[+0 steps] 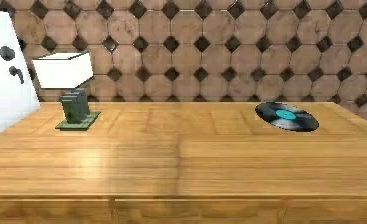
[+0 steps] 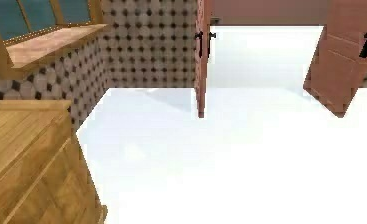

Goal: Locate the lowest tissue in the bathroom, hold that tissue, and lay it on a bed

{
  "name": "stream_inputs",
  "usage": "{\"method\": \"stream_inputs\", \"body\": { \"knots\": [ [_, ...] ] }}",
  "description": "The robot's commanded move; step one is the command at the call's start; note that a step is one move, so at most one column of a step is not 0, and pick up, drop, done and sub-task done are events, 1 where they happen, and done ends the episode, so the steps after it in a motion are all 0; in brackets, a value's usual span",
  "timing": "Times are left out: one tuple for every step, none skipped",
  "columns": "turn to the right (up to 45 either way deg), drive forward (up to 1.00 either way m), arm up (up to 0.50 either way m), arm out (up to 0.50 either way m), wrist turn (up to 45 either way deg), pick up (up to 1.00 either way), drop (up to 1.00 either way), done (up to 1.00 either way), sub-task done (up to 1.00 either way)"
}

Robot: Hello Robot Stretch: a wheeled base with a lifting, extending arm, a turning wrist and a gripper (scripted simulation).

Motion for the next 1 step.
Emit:
{"method": "stream_inputs", "body": {
  "knots": [
    [-45.0,0.00,0.00,0.00,0.0,0.00,0.00,0.00,0.00]
  ]
}}
